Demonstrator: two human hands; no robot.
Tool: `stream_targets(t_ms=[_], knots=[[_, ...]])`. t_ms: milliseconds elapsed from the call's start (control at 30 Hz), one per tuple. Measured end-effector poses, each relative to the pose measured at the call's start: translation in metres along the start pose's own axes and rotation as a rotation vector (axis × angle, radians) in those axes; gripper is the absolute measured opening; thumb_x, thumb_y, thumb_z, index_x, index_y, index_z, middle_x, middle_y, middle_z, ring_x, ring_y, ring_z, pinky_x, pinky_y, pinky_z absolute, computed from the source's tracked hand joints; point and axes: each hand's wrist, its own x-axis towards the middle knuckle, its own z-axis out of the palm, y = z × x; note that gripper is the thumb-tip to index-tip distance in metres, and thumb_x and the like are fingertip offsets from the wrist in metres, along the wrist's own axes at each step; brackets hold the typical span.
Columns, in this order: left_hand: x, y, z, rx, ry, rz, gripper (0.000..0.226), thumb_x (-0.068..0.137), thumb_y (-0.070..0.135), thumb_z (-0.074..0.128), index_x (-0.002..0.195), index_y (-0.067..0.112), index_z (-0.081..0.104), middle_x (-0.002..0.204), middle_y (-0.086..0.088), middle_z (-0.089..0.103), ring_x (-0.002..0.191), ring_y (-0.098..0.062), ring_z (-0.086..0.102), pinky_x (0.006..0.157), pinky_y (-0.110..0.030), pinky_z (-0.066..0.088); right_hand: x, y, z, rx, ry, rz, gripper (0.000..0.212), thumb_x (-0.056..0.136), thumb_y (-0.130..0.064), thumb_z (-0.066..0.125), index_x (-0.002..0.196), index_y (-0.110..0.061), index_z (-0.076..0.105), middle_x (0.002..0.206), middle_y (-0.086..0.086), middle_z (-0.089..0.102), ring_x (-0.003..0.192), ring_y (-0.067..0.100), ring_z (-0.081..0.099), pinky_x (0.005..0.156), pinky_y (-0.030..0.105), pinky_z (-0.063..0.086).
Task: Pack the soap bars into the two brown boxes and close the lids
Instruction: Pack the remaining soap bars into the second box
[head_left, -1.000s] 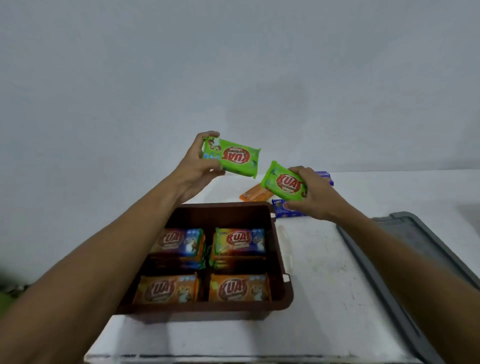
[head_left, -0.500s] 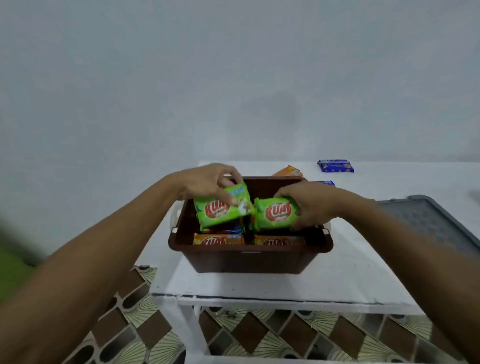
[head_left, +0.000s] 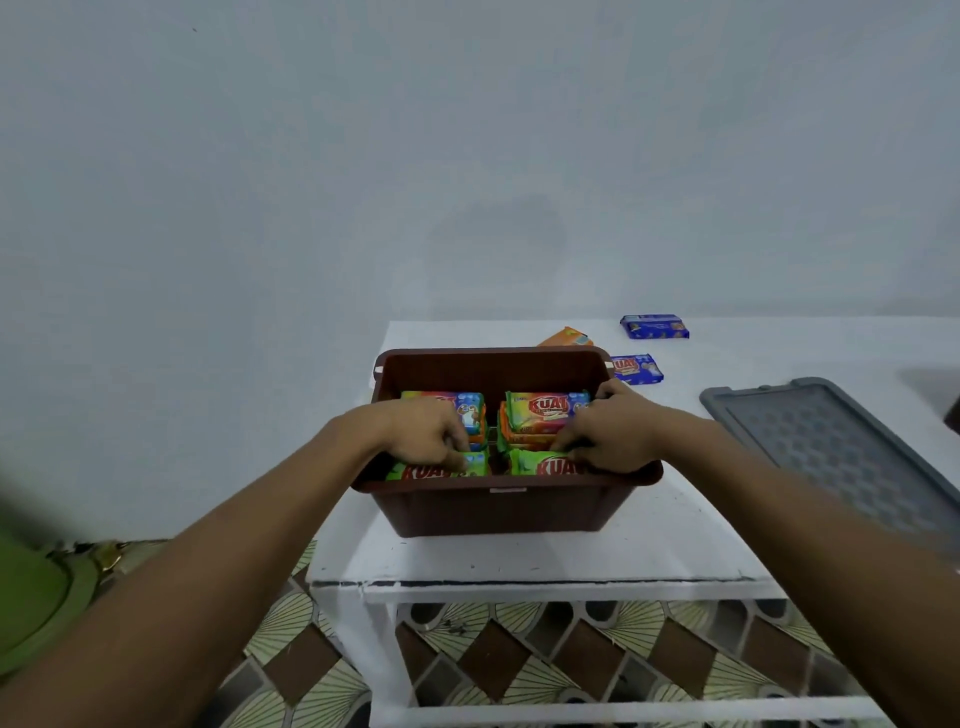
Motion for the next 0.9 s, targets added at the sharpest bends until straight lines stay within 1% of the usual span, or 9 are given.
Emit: stream_targets(t_ms=[133, 233, 333, 433, 567, 733, 800, 833, 900], knots=[[0.001, 0.0, 0.001, 0.045, 0.002, -0.031, 0.027, 0.095, 0.036, 0.056, 0.106, 0.018, 0.073, 0.1, 0.004, 0.069, 0.091, -0.011, 0.061, 0.084, -0.029, 0.051, 0.003, 0.001, 0.003, 0.035, 0.015, 0.035, 0.039, 0.101, -0.03, 0.04, 0.137, -0.04, 0.049, 0.141, -0.007, 0.05, 0.132, 0.02, 0.035, 0.113, 0.038, 0.015], [0.002, 0.002, -0.001, 0.017, -0.033, -0.05, 0.027, 0.098, 0.03, 0.052, 0.106, 0.015, 0.073, 0.101, 0.003, 0.068, 0.093, -0.012, 0.06, 0.083, -0.026, 0.049, 0.005, 0.003, 0.006, 0.064, 0.026, 0.052, 0.038, 0.1, -0.03, 0.04, 0.134, -0.042, 0.051, 0.14, -0.007, 0.05, 0.131, 0.023, 0.034, 0.113, 0.039, 0.016], [0.003, 0.002, 0.001, -0.016, -0.044, -0.044, 0.027, 0.098, 0.025, 0.05, 0.105, 0.011, 0.072, 0.104, -0.002, 0.068, 0.098, -0.017, 0.061, 0.084, -0.027, 0.049, 0.005, 0.003, 0.008, 0.079, 0.031, 0.062, 0.037, 0.101, -0.03, 0.039, 0.133, -0.043, 0.052, 0.14, -0.007, 0.05, 0.132, 0.024, 0.031, 0.113, 0.038, 0.016], [0.003, 0.001, 0.001, -0.025, -0.06, -0.053, 0.027, 0.099, 0.023, 0.048, 0.107, 0.012, 0.071, 0.108, -0.002, 0.067, 0.099, -0.014, 0.059, 0.081, -0.019, 0.045, 0.003, 0.001, 0.006, 0.088, 0.035, 0.065, 0.037, 0.101, -0.027, 0.04, 0.133, -0.042, 0.053, 0.142, -0.007, 0.048, 0.132, 0.025, 0.029, 0.112, 0.036, 0.016], [0.005, -0.002, -0.001, -0.027, -0.101, -0.054, 0.026, 0.098, 0.025, 0.047, 0.109, 0.02, 0.07, 0.104, 0.006, 0.065, 0.095, -0.008, 0.06, 0.084, -0.022, 0.045, -0.001, 0.002, 0.002, 0.106, 0.017, 0.046, 0.038, 0.101, -0.024, 0.039, 0.133, -0.041, 0.053, 0.142, -0.007, 0.048, 0.131, 0.024, 0.029, 0.11, 0.035, 0.015], [0.006, -0.001, -0.006, -0.033, -0.157, -0.027, 0.029, 0.099, 0.022, 0.045, 0.115, 0.017, 0.069, 0.107, 0.005, 0.068, 0.091, -0.005, 0.061, 0.084, -0.021, 0.047, 0.003, 0.006, 0.003, 0.062, -0.002, 0.011, 0.04, 0.101, -0.023, 0.04, 0.135, -0.039, 0.052, 0.141, -0.006, 0.049, 0.126, 0.02, 0.036, 0.105, 0.035, 0.019], [0.007, -0.003, -0.006, -0.032, -0.157, -0.025, 0.029, 0.1, 0.024, 0.045, 0.113, 0.017, 0.07, 0.105, 0.004, 0.068, 0.09, -0.008, 0.063, 0.083, -0.025, 0.05, 0.006, 0.009, 0.003, 0.056, 0.037, -0.007, 0.038, 0.101, -0.023, 0.041, 0.133, -0.038, 0.055, 0.139, -0.007, 0.052, 0.123, 0.018, 0.041, 0.104, 0.035, 0.022], [0.009, -0.004, -0.006, -0.015, -0.139, -0.014, 0.028, 0.099, 0.026, 0.046, 0.11, 0.016, 0.071, 0.103, 0.003, 0.069, 0.09, -0.011, 0.064, 0.083, -0.03, 0.052, 0.006, 0.012, 0.003, 0.073, 0.075, -0.019, 0.037, 0.101, -0.023, 0.041, 0.131, -0.036, 0.058, 0.137, -0.008, 0.054, 0.122, 0.017, 0.044, 0.105, 0.034, 0.024], [0.014, -0.005, -0.008, 0.008, -0.078, 0.024, 0.025, 0.096, 0.029, 0.051, 0.105, 0.017, 0.071, 0.099, 0.0, 0.07, 0.088, -0.015, 0.065, 0.084, -0.037, 0.054, 0.006, 0.019, 0.004, 0.171, 0.163, -0.045, 0.035, 0.1, -0.018, 0.043, 0.123, -0.031, 0.065, 0.128, -0.009, 0.062, 0.115, 0.013, 0.052, 0.106, 0.033, 0.034]])
